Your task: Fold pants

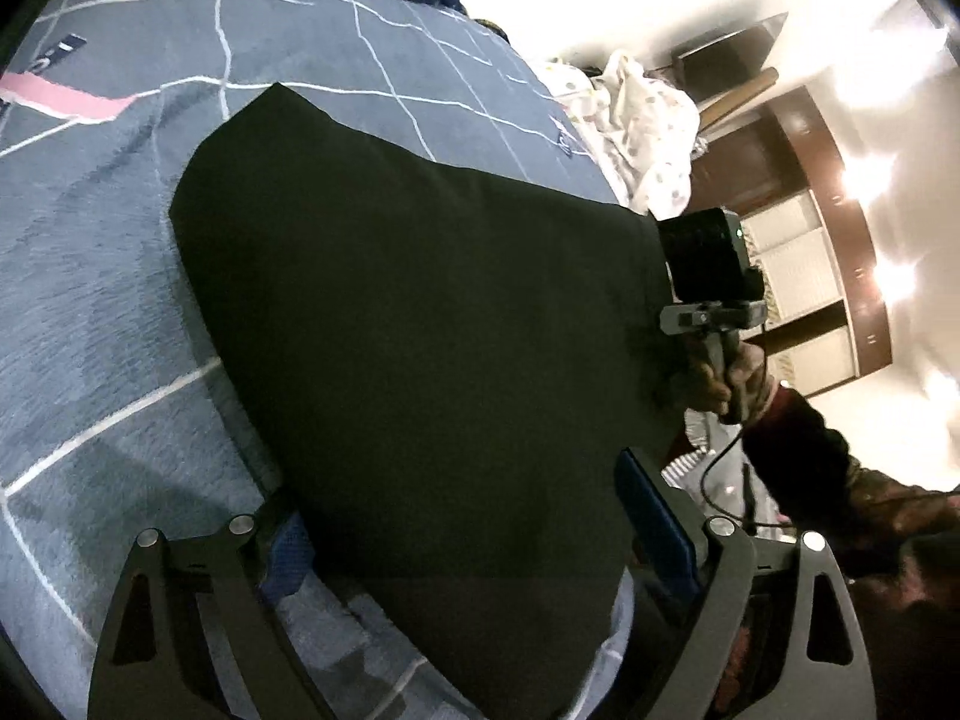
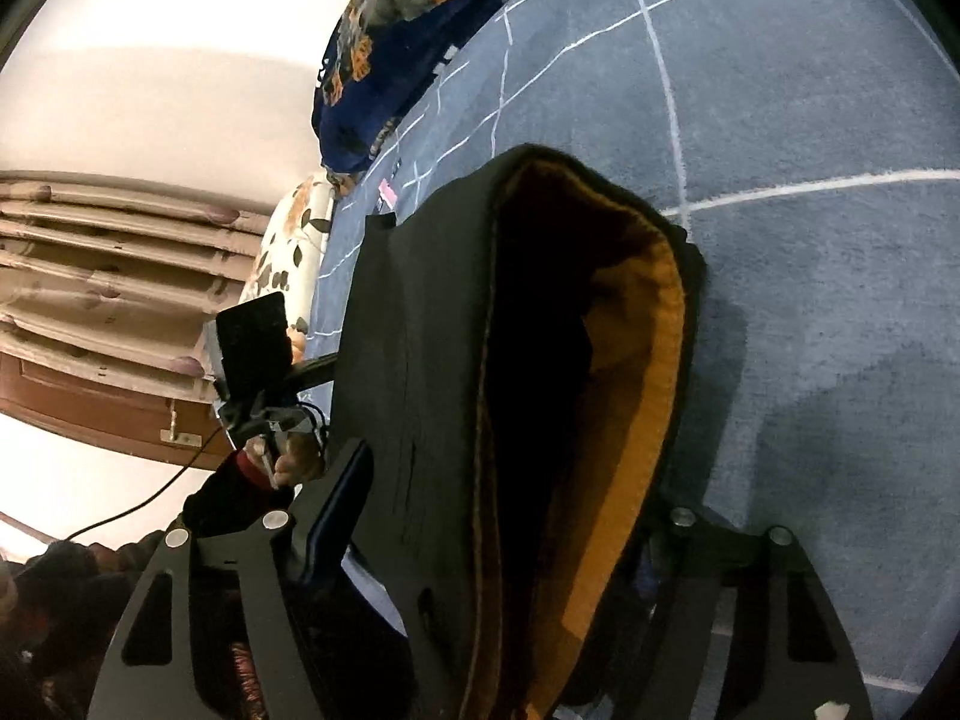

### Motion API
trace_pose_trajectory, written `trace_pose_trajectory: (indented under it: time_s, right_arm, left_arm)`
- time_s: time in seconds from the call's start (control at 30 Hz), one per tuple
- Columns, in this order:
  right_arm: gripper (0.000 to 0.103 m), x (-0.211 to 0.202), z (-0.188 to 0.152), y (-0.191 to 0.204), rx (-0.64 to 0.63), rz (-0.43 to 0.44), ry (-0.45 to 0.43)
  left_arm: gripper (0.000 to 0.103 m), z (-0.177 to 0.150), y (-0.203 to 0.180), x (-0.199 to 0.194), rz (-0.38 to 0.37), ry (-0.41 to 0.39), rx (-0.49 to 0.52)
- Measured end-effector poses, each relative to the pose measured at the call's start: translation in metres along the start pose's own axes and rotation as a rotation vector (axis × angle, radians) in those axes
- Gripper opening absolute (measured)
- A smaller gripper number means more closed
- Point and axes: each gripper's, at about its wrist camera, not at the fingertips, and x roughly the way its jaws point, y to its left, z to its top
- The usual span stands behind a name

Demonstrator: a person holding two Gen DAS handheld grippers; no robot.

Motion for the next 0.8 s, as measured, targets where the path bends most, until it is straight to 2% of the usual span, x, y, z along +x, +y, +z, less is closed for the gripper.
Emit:
trace_pose_trajectory:
  time_s: [0.07, 0.13, 0.2, 0.27, 0.37, 0.53, 0.63, 0.67, 0.7, 0.8]
  right_arm:
    - [0.07, 0.002, -0.001, 0.004, -0.031, -0.01, -0.01]
    - [0.062, 0.003, -0.005, 0.004, -0.041, -0.011, -0.023]
    - [0.041, 0.005, -0.006, -0.003, -0.014, -0.006, -0.038]
    - [0.039, 0.003, -0.008, -0.01, 0.011, 0.036, -0.058]
    - [0.037, 0.001, -0.009, -0.013, 0.014, 0.058, -0.053]
    - [0.037, 0.004, -0.004, -0.018, 0.04, 0.095, 0.009]
    - [0.038, 0.008, -0.002, -0.012, 0.023, 0.071, 0.01]
    - [0.04, 0.009, -0.004, -0.008, 0.009, 0.06, -0.003]
    - [0.039, 0.011, -0.007, -0.004, -0.01, 0.038, -0.028]
    - [0.031, 0.013, -0.015, -0.003, 0.002, 0.03, -0.083]
  left_arm:
    - [0.089, 0.002, 0.0, 0.003, -0.034, 0.006, -0.024]
    - [0.089, 0.003, -0.002, 0.008, -0.08, 0.013, -0.043]
    - [0.089, 0.004, -0.01, 0.018, -0.089, 0.048, -0.021]
    - [0.089, 0.003, -0.02, 0.023, -0.062, 0.073, 0.024]
    - [0.089, 0.004, -0.017, 0.02, -0.075, 0.083, 0.005]
    - [0.079, 0.0, -0.014, 0.014, -0.05, 0.064, -0.013]
    - [0.055, -0.01, -0.004, 0.007, -0.01, 0.026, -0.032]
    - [0.038, -0.013, -0.004, 0.007, 0.04, 0.009, -0.031]
    - [0.031, -0.015, -0.004, 0.007, 0.07, -0.007, -0.028]
    - [0.028, -0.023, -0.012, 0.005, 0.143, -0.065, -0.024]
